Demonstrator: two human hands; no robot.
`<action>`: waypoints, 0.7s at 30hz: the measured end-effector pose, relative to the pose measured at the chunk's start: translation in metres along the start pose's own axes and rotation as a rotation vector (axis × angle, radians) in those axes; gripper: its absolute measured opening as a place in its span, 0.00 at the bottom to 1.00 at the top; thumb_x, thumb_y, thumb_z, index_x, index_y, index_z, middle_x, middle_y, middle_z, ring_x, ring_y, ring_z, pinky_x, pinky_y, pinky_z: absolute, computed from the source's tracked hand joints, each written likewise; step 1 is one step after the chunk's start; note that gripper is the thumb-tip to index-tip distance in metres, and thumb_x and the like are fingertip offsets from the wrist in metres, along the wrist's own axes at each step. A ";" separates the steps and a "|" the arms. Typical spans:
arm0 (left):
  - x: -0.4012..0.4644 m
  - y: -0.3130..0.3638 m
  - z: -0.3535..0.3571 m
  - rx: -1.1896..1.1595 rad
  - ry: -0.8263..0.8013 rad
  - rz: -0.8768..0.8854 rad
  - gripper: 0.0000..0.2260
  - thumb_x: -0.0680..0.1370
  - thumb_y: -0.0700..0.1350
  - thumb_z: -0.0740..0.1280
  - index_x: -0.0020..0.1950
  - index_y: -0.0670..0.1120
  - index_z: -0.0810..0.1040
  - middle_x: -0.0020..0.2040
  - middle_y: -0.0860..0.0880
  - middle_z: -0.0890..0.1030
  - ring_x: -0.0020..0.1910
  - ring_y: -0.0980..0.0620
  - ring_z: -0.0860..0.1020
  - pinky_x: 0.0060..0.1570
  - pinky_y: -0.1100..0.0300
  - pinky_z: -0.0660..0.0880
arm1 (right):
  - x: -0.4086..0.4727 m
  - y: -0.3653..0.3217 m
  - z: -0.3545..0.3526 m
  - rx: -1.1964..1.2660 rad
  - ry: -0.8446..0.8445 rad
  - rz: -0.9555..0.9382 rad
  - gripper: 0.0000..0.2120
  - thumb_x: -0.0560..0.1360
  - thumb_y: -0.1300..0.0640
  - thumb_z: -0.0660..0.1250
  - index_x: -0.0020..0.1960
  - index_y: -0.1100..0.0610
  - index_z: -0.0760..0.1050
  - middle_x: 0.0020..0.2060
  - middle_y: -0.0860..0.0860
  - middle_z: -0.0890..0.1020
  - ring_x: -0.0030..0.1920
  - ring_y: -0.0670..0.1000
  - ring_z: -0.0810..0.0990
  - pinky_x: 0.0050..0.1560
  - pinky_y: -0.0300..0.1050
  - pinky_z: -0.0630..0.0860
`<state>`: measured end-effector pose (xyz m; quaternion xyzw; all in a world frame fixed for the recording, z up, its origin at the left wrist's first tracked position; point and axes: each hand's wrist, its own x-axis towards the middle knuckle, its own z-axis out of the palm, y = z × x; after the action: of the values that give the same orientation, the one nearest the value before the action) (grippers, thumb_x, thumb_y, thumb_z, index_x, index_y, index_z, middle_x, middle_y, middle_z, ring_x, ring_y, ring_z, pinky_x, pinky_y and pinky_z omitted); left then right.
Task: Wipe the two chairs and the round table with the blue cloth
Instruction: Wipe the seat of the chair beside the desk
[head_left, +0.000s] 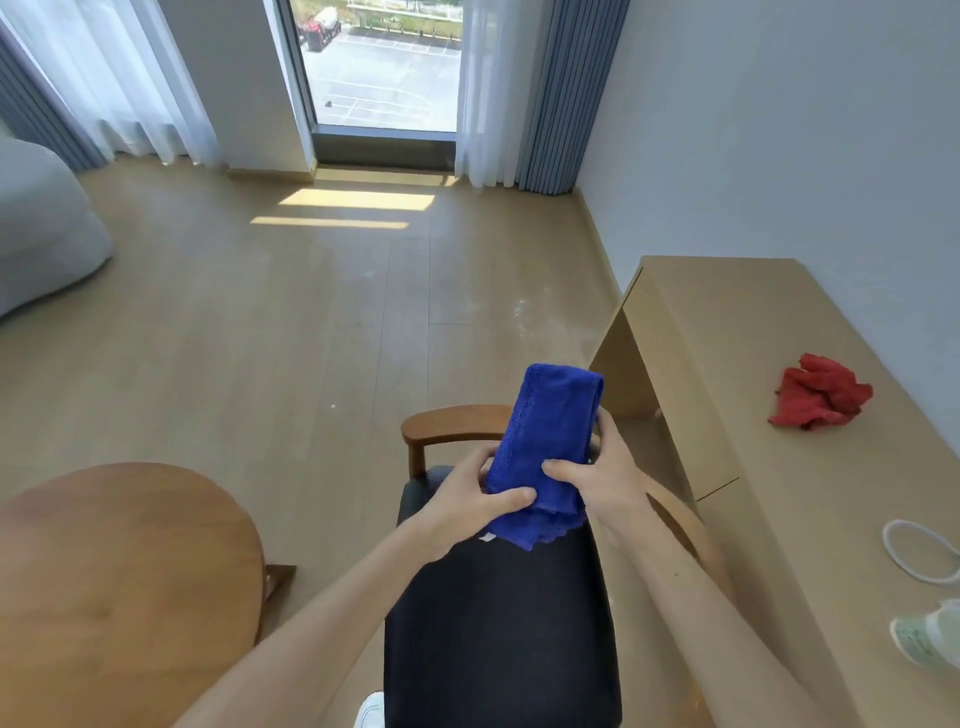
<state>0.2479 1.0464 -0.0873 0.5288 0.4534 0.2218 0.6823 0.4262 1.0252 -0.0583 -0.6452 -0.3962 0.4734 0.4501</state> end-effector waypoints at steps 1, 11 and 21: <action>0.003 -0.017 0.000 0.041 -0.004 -0.049 0.27 0.72 0.52 0.75 0.68 0.54 0.68 0.56 0.52 0.80 0.53 0.54 0.81 0.52 0.57 0.80 | 0.003 0.015 0.002 -0.066 -0.011 0.032 0.35 0.68 0.65 0.75 0.65 0.40 0.64 0.50 0.37 0.78 0.48 0.41 0.81 0.35 0.30 0.76; 0.012 -0.207 -0.039 0.357 0.215 -0.488 0.19 0.79 0.47 0.63 0.69 0.50 0.67 0.52 0.56 0.76 0.51 0.58 0.76 0.52 0.63 0.73 | 0.035 0.156 0.026 -0.612 -0.124 0.129 0.36 0.70 0.62 0.64 0.73 0.42 0.58 0.53 0.41 0.75 0.49 0.42 0.76 0.44 0.35 0.71; 0.032 -0.342 -0.051 0.537 0.269 -0.513 0.19 0.80 0.42 0.59 0.72 0.49 0.65 0.67 0.52 0.69 0.65 0.56 0.69 0.63 0.64 0.67 | 0.088 0.306 0.115 -1.450 -0.054 -0.554 0.37 0.55 0.69 0.74 0.63 0.53 0.78 0.47 0.58 0.81 0.40 0.58 0.78 0.38 0.50 0.76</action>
<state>0.1595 0.9812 -0.4168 0.5242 0.6981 -0.0153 0.4874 0.3617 1.0458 -0.3907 -0.6442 -0.7646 -0.0185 0.0074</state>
